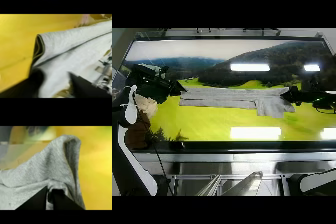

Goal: Fold the shirts.

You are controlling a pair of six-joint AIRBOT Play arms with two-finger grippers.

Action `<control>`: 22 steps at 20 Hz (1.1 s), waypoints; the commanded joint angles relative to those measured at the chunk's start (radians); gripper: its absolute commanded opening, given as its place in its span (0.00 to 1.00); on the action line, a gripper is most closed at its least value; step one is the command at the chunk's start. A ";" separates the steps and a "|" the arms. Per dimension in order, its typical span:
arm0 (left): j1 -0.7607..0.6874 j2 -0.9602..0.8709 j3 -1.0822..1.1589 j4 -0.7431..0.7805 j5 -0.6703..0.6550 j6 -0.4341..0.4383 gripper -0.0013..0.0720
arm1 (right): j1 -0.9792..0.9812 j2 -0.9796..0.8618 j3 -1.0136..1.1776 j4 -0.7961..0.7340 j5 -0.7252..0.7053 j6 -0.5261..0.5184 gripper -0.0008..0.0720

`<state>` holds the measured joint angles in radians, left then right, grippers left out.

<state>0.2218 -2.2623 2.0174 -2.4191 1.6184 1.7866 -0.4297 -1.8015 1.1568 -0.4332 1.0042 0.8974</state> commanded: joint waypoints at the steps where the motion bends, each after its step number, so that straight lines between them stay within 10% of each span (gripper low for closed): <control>1: 0.024 0.019 0.023 -0.077 0.007 -0.008 0.98 | -0.025 0.039 0.039 -0.064 0.125 -0.008 0.27; 5: 0.072 0.140 0.023 -0.103 0.017 -0.007 0.92 | -0.093 0.119 0.129 -0.271 0.179 0.098 0.83; 8: 0.080 0.239 -0.088 -0.087 0.017 0.012 0.02 | -0.097 0.080 0.138 -0.449 0.184 0.231 0.91; 16: -0.074 0.324 -0.290 -0.086 -0.016 0.047 0.04 | 0.034 -0.078 0.145 -0.268 0.196 0.195 0.89; 21: -0.326 0.309 -0.370 -0.083 -0.322 0.072 0.04 | 0.143 -0.131 0.196 -0.238 0.195 0.195 0.04; 22: -0.382 0.282 -0.356 -0.069 -0.357 0.068 0.04 | 0.150 -0.131 0.203 -0.238 0.202 0.195 0.04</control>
<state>-0.0261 -1.9533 1.6810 -2.5053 1.4235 1.8488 -0.3237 -1.9137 1.3399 -0.6956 1.2049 1.0954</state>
